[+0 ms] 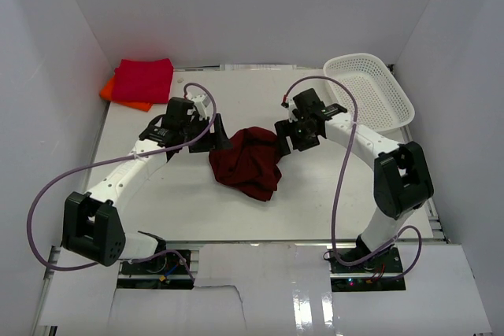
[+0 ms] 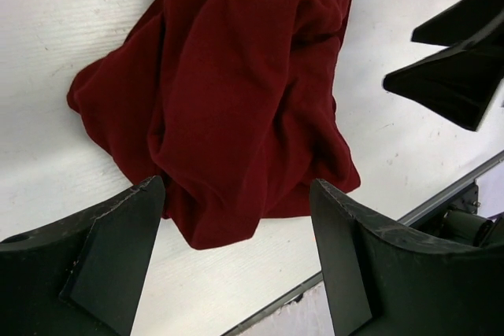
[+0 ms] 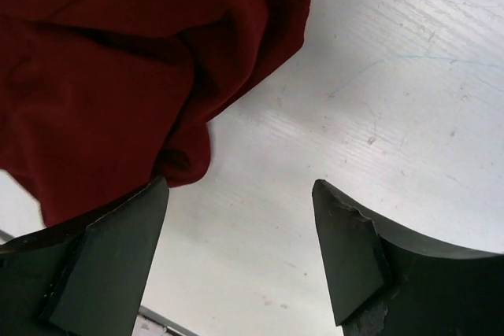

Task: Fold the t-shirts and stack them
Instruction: Flatten out the tshirt

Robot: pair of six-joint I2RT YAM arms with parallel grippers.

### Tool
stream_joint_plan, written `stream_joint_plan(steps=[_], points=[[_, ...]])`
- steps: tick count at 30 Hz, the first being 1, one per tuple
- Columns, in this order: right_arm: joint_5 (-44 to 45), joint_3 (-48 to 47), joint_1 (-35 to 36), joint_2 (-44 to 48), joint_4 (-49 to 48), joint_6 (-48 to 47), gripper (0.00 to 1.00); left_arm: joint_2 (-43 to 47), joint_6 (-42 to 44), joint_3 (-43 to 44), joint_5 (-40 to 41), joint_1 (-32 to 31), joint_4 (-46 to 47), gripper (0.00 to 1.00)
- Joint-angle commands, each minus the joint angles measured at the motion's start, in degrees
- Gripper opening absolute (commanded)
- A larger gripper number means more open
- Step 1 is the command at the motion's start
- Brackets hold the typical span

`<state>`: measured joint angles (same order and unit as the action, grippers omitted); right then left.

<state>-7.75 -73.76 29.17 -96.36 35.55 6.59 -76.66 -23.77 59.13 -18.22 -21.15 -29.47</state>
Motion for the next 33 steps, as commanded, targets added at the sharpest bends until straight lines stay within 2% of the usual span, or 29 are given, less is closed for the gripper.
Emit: stream_joint_plan(steps=[1,6,18,20,21,23,24,25,26,29,33], points=[[1.4,-2.3,0.2,-3.7,-3.0,-1.8,0.8,0.4,1.7,3.5,1.5,-0.4,-1.2,0.84],[1.6,-4.7,0.2,-9.0,-4.9,-2.1,0.77,1.0,2.1,3.7,1.8,-0.4,-2.0,0.84],[0.4,-9.5,0.1,-15.0,-10.1,-1.4,0.66,2.4,2.3,2.8,2.1,-0.4,-2.9,0.84],[-0.7,-9.7,0.2,-15.5,-10.8,-1.1,0.57,2.4,2.2,2.6,2.0,-0.4,-3.0,0.84],[-2.2,-9.9,0.1,-16.5,-11.0,-0.7,0.43,2.1,2.3,2.5,2.0,-0.4,-3.0,0.84],[-3.7,-10.6,0.1,-17.5,-11.0,-0.3,0.28,1.8,2.3,2.1,2.3,-0.4,-3.0,0.84],[-5.2,-10.7,0.0,-18.1,-11.6,0.3,0.27,1.3,2.3,1.9,2.7,-0.4,-3.0,0.84],[-5.8,-10.8,0.1,-18.2,-12.1,0.8,0.21,1.2,2.3,1.9,3.1,-0.4,-3.0,0.84],[-6.6,-10.8,0.1,-18.0,-12.3,1.0,0.08,1.1,2.2,1.6,3.4,-0.4,-3.1,0.84],[-11.2,-11.1,0.0,-16.9,-13.6,2.5,0.08,1.2,2.1,1.2,4.9,-0.4,-3.1,0.84],[-23.4,-14.3,0.0,-14.2,-13.1,5.2,0.08,1.7,2.0,1.7,7.0,-0.4,-3.5,0.84]])
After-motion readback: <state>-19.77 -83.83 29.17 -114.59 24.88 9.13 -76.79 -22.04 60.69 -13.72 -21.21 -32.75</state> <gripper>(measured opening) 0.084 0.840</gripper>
